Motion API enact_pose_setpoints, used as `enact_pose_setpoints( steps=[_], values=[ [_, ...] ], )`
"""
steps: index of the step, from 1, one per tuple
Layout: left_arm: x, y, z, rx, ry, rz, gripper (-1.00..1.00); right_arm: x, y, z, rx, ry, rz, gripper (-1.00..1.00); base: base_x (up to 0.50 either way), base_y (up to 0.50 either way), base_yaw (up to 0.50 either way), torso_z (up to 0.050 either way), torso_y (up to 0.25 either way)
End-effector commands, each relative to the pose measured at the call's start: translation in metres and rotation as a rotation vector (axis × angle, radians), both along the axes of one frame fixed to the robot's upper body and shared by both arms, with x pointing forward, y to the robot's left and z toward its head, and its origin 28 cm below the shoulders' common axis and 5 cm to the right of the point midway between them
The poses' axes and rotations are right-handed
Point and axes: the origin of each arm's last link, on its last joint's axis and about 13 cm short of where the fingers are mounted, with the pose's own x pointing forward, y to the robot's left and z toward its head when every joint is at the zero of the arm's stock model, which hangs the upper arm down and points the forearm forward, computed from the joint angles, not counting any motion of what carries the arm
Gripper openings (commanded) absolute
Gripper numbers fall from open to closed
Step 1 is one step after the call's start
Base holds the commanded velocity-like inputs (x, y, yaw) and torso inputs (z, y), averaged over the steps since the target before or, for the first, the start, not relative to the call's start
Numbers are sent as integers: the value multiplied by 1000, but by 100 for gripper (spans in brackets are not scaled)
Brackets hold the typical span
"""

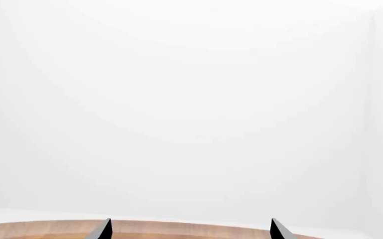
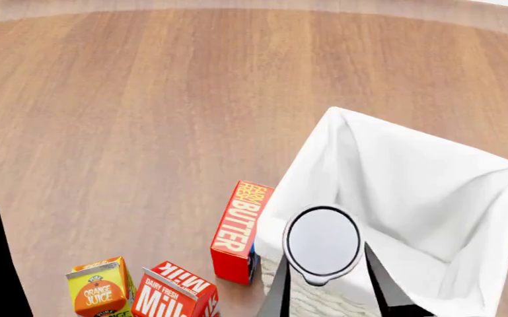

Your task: Pick up the tomato sauce, and put it in the basket.

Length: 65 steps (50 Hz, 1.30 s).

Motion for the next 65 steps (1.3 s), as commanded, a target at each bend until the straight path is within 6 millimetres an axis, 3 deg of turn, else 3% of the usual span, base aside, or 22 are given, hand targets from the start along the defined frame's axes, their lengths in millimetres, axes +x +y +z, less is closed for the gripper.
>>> enact_pose_setpoints(
  steps=[1,20,32,44,53,65],
  values=[
    [0,0,0,0,0,0,100,9,-12,16,-12,-48,-43,-100,0,0,0,0,0],
    [1,0,-2,0,3,-1,100,29,-29,19,1,-33,-120,-100,0,0,0,0,0],
    [2,1,-3,0,4,-1,100,52,-34,26,13,-3,-128,-100,0,0,0,0,0],
    [3,0,-4,2,8,-2,100,71,-39,44,123,77,-107,-100,0,0,0,0,0],
    [2,-1,-4,3,9,-6,100,82,-52,83,96,125,-116,-100,0,0,0,0,0],
    [2,-3,-4,2,15,-14,100,79,-64,130,164,236,-74,-100,0,0,0,0,0]
  ],
)
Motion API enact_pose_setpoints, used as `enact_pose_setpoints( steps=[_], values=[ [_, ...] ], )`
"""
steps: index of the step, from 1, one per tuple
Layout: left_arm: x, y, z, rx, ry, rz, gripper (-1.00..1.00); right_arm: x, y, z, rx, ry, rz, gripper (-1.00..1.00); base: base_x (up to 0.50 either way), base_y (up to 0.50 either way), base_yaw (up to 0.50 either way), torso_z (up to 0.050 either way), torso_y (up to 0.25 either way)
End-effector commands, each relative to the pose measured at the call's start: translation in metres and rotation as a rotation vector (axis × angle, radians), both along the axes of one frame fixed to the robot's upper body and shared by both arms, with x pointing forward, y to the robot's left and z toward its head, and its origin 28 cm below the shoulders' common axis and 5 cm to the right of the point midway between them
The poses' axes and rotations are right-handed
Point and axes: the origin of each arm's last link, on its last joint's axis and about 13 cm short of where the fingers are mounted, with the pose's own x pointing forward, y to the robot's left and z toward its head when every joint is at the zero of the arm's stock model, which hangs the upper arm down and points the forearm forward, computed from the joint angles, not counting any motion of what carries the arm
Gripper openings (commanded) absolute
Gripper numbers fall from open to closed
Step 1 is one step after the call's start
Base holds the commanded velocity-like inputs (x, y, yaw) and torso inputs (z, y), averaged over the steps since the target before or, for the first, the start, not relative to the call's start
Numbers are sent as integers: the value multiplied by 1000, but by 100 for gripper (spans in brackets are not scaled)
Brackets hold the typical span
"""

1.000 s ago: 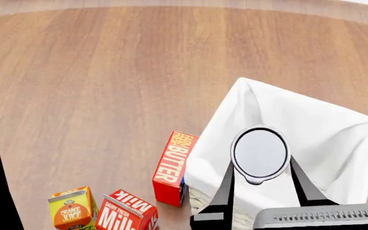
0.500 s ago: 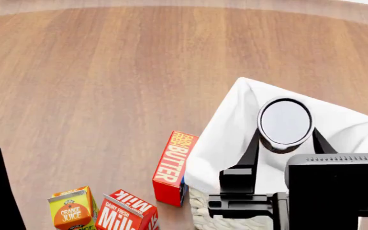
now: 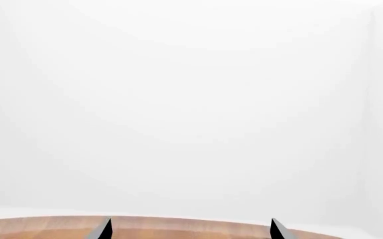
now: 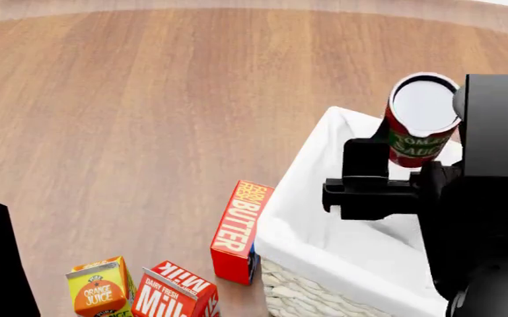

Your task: Pick up the tomato sauce, and put it in the basket.

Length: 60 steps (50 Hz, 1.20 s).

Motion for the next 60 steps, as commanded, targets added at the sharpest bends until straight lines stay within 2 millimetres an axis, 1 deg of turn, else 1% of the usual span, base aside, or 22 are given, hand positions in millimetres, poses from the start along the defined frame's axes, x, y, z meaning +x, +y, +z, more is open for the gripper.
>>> enact_pose_setpoints(
  steps=[1,4,7,8,10,14,16,18,21,22,26,27,28,33,39,40,41,43,47,49,56,60],
  values=[
    [0,-2,0,-3,4,-8,100,-2,-12,44,43,51,34,-100,0,0,0,0,0],
    [-1,-2,-1,-2,5,-12,100,-2,-13,51,38,74,39,-100,0,0,0,0,0],
    [0,-3,-1,-2,7,-16,100,-1,-17,59,-27,160,17,-100,0,0,0,0,0],
    [0,-3,-1,-2,7,-16,100,0,-18,64,-4,178,6,-100,0,0,0,0,0],
    [0,-3,-1,-3,8,-17,100,1,-20,75,-31,193,2,-100,0,0,0,0,0],
    [0,-4,-2,0,10,-19,100,6,-20,82,-1,272,36,-100,0,0,0,0,0],
    [0,-4,-1,0,10,-20,100,10,-20,81,-18,321,26,-100,0,0,0,0,0],
    [0,-4,-1,-1,9,-18,100,16,-17,78,21,372,56,-100,0,0,0,0,0],
    [0,-3,-1,-2,8,-16,100,24,-15,78,48,411,31,-100,0,0,0,0,0],
    [0,-3,-1,-3,8,-15,100,30,-15,80,75,414,17,-100,0,0,0,0,0],
    [0,-3,-1,-2,8,-16,100,39,-13,83,133,411,33,-100,0,0,0,0,0],
    [1,-3,-1,-1,9,-15,100,44,-12,82,107,472,6,-100,0,0,0,0,0],
    [1,-3,-1,-3,10,-15,100,46,-11,83,137,442,26,-100,0,0,0,0,0],
    [2,-2,-2,-2,12,-13,100,60,-6,88,195,458,13,-100,0,0,0,0,0],
    [2,-2,-3,-3,13,-14,100,76,-1,90,209,496,-43,-100,0,0,0,0,0],
    [3,-2,-3,-2,14,-14,100,80,0,90,166,469,-108,-100,0,0,0,0,0],
    [2,-2,-3,-3,13,-14,100,81,1,89,128,498,-107,-100,0,0,0,0,0],
    [3,-2,-3,-4,14,-14,100,85,4,89,193,530,-145,-100,0,0,0,0,0],
    [3,-2,-3,-4,15,-16,100,92,8,96,298,567,-108,-100,0,0,0,0,0],
    [3,-2,-3,-5,16,-18,100,95,9,97,295,585,-86,-100,0,0,0,0,0],
    [4,-1,-3,-6,17,-14,100,108,13,93,360,614,-168,-100,0,0,0,0,0],
    [4,0,-4,-7,20,-11,100,118,18,84,375,647,-218,-100,0,0,0,0,0]
  ],
)
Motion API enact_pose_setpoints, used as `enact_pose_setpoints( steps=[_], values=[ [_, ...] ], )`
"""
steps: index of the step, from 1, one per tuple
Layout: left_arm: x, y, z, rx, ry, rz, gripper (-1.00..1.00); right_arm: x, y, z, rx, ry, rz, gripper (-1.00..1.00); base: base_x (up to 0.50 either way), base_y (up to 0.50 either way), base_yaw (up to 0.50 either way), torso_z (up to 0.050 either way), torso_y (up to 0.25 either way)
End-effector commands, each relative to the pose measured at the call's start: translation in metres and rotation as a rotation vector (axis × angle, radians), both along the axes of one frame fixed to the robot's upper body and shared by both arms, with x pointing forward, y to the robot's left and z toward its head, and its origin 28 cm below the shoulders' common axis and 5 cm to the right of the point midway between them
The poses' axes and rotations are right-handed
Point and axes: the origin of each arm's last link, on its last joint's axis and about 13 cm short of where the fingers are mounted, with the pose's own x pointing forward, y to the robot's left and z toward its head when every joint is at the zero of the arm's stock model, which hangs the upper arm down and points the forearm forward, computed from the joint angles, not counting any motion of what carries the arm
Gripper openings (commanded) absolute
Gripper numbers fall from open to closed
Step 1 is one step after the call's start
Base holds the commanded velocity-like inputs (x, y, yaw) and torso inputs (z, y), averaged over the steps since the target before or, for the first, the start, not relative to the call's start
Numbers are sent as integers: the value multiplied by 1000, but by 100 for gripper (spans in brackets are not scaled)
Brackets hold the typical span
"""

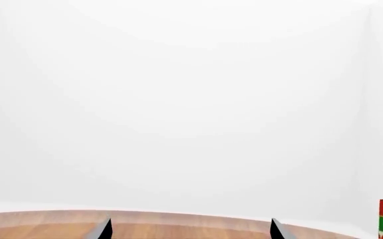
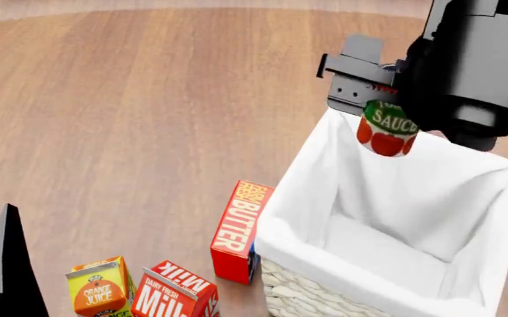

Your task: Pick up the tomato sauce, and put it in the basket.

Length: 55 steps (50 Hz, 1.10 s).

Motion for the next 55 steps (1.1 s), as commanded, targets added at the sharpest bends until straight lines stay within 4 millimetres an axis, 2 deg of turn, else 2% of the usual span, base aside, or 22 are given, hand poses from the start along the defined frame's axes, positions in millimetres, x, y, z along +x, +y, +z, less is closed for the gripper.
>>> enact_pose_setpoints(
  steps=[1,8,16,30,39,55],
  values=[
    [1,1,-1,-2,4,4,100,23,10,-9,61,77,-116,-100,0,0,0,0,0],
    [2,2,-2,-2,8,5,100,40,12,-20,89,104,-210,-100,0,0,0,0,2],
    [2,2,-3,-3,11,7,100,48,13,-31,123,102,-233,-100,0,0,0,0,0],
    [3,1,-3,2,11,8,100,59,17,-45,152,106,-267,-100,0,0,0,0,0],
    [3,1,-3,1,10,9,100,67,19,-61,129,135,-298,-100,0,0,0,0,0],
    [3,1,-3,4,12,6,100,72,13,-73,137,148,-353,-100,0,0,0,0,0]
  ],
)
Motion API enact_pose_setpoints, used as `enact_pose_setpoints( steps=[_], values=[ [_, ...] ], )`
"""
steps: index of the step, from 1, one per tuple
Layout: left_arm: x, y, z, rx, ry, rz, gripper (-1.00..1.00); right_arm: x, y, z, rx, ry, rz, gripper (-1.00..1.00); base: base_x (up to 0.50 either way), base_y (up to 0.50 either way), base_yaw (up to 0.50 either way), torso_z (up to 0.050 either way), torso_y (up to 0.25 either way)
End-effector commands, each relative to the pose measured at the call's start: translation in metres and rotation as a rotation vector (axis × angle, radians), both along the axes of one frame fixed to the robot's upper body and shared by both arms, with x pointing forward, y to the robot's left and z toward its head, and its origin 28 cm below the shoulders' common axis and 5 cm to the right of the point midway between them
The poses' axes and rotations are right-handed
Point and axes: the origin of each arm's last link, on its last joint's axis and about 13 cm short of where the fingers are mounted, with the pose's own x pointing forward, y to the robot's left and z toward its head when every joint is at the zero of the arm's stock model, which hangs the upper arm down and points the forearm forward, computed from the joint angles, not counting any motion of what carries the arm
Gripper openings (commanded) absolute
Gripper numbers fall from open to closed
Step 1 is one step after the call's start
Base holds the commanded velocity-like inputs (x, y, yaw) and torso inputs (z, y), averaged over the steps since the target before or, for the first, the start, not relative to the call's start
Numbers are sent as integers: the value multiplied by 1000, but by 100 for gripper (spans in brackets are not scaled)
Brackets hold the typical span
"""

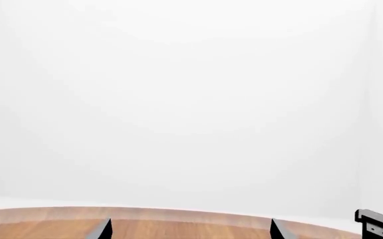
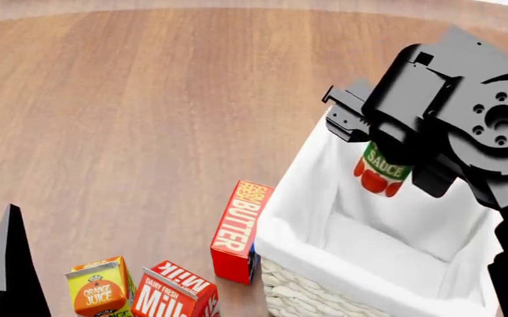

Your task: Pick up the tomato sauce, and put it in the basket.

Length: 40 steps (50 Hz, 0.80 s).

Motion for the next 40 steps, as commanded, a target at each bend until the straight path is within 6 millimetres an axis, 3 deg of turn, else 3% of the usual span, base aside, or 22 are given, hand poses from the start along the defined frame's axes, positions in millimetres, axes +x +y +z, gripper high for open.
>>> enact_pose_setpoints(
  steps=[1,40],
  values=[
    [0,0,0,0,2,-1,100,4,-3,-9,-7,11,-33,-100,0,0,0,0,0],
    [3,0,-3,6,13,1,100,16,-3,-58,-27,68,-23,-100,0,0,0,0,0]
  ],
)
